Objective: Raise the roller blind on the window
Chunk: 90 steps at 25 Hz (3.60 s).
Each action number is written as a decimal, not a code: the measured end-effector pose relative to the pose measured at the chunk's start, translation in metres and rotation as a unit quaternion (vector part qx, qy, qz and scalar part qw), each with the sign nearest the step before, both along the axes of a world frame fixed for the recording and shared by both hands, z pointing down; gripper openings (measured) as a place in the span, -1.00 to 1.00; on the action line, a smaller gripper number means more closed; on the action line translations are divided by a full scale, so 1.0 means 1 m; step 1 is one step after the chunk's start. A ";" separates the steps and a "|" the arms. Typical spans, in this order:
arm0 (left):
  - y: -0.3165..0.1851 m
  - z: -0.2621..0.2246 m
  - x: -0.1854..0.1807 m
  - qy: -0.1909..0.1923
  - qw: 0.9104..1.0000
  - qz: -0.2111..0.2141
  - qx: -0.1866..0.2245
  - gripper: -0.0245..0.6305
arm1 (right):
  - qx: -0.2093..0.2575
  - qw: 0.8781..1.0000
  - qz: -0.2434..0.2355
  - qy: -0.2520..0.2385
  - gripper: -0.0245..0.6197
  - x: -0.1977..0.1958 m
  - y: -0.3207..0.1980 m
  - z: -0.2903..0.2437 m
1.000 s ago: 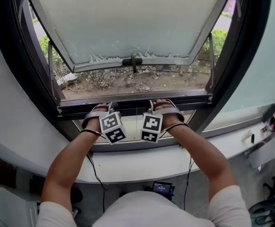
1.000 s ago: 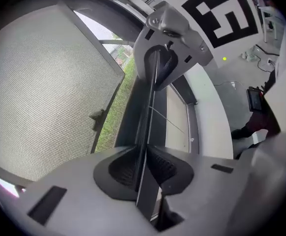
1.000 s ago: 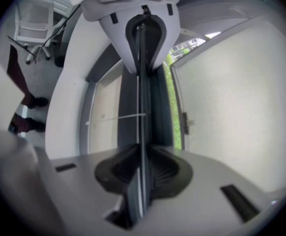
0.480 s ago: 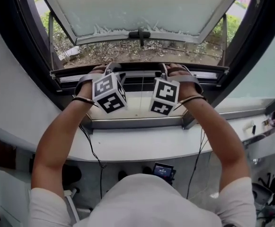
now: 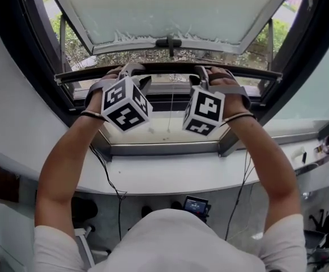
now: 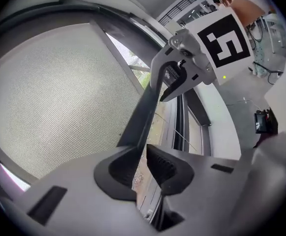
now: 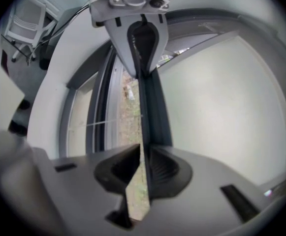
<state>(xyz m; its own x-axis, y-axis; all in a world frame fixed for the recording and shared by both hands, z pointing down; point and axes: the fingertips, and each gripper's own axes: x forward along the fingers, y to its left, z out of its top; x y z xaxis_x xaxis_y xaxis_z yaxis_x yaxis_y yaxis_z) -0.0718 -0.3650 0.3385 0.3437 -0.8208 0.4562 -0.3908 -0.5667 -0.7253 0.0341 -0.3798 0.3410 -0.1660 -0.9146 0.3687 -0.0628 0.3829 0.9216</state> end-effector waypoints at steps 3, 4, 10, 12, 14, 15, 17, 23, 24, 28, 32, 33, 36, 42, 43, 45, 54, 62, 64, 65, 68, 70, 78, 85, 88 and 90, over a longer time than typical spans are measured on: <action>0.001 -0.004 0.000 0.006 1.000 0.003 -0.005 -0.71 | -0.005 1.000 -0.004 -0.008 -0.70 -0.001 0.001 -0.002; 0.001 -0.005 -0.001 0.006 1.000 0.003 -0.004 -0.71 | -0.003 1.000 -0.005 -0.008 -0.70 -0.002 0.002 -0.003; 0.000 -0.013 -0.001 0.006 1.000 0.006 0.008 -0.71 | 0.016 1.000 -0.008 -0.011 -0.70 -0.001 -0.001 -0.013; -0.001 -0.019 0.000 0.007 1.000 0.007 0.015 -0.71 | 0.024 1.000 -0.010 -0.016 -0.70 -0.002 -0.002 -0.018; -0.002 -0.027 0.000 0.009 1.000 0.008 0.025 -0.71 | 0.036 0.999 -0.012 -0.022 -0.70 -0.002 -0.003 -0.026; -0.002 -0.031 0.000 0.010 0.999 0.009 0.030 -0.71 | 0.043 0.999 -0.012 -0.026 -0.70 -0.002 -0.003 -0.030; -0.003 -0.039 -0.001 0.015 0.999 0.010 0.040 -0.71 | 0.058 0.998 -0.014 -0.035 -0.70 -0.002 -0.004 -0.040; -0.003 -0.064 -0.002 0.027 0.998 0.012 0.050 -0.71 | 0.101 0.993 -0.019 -0.053 -0.70 -0.002 -0.002 -0.066; -0.003 -0.067 -0.002 0.027 0.998 0.013 0.052 -0.71 | 0.105 0.993 -0.020 -0.056 -0.70 -0.002 -0.002 -0.069; -0.004 -0.073 -0.003 0.030 0.998 0.013 0.059 -0.71 | 0.115 0.991 -0.023 -0.062 -0.70 -0.003 -0.002 -0.074; -0.004 -0.075 -0.002 0.022 0.998 0.014 0.062 -0.71 | 0.121 0.990 -0.026 -0.061 -0.70 -0.003 -0.002 -0.076; -0.003 -0.075 -0.002 0.019 0.998 0.015 0.062 -0.71 | 0.122 0.990 -0.026 -0.062 -0.70 -0.003 -0.002 -0.076; -0.003 -0.077 -0.001 0.015 0.998 0.016 0.065 -0.71 | 0.128 0.989 -0.029 -0.067 -0.70 -0.003 -0.001 -0.079; -0.004 -0.083 -0.001 0.012 0.998 0.016 0.061 -0.71 | 0.141 0.986 -0.033 -0.084 -0.69 -0.003 -0.001 -0.086; -0.004 -0.083 -0.001 0.013 0.998 0.016 0.061 -0.71 | 0.143 0.985 -0.033 -0.087 -0.69 -0.003 -0.001 -0.086; -0.004 -0.085 -0.002 0.014 0.998 0.016 0.063 -0.71 | 0.149 0.984 -0.034 -0.093 -0.69 -0.004 0.000 -0.089; -0.006 -0.113 -0.002 0.026 0.996 0.010 0.090 -0.71 | 0.174 0.970 -0.051 -0.162 -0.66 -0.006 0.017 -0.107; -0.006 -0.144 -0.003 0.035 0.994 0.006 0.101 -0.72 | 0.121 0.963 -0.070 -0.232 -0.66 -0.017 0.042 -0.080; -0.006 -0.146 -0.004 0.036 0.995 0.006 0.096 -0.72 | 0.103 0.961 -0.068 -0.247 -0.66 -0.017 0.045 -0.069; -0.007 -0.146 -0.003 0.035 0.995 0.007 0.096 -0.71 | 0.095 0.961 -0.066 -0.253 -0.66 -0.016 0.045 -0.062; -0.008 -0.146 -0.003 0.036 0.994 0.008 0.100 -0.72 | 0.068 0.959 -0.056 -0.269 -0.66 -0.013 0.042 -0.044; -0.008 -0.149 -0.003 0.038 0.994 0.009 0.102 -0.72 | 0.050 0.957 -0.050 -0.283 -0.66 -0.011 0.041 -0.034; -0.008 -0.163 -0.002 0.036 0.993 0.013 0.109 -0.72 | 0.005 0.952 -0.030 -0.303 -0.66 -0.005 0.040 -0.006; -0.007 -0.203 -0.003 0.053 0.989 0.012 0.139 -0.71 | -0.013 0.952 -0.022 -0.305 -0.66 0.000 0.041 0.005; -0.007 -0.221 -0.003 0.047 0.988 0.011 0.147 -0.71 | -0.015 0.953 -0.020 -0.303 -0.66 0.001 0.041 0.007; -0.006 -0.227 -0.003 0.040 0.988 0.010 0.152 -0.71 | -0.018 0.952 -0.021 -0.304 -0.66 0.000 0.042 0.009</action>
<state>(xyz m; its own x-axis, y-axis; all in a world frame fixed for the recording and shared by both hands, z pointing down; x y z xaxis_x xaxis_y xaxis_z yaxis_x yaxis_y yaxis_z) -0.0749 -0.3715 0.1111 0.3852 -0.9087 0.1610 -0.4444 -0.3356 -0.8306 0.0344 -0.3374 0.3502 -0.3949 -0.8910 0.2239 -0.5653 0.4278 0.7053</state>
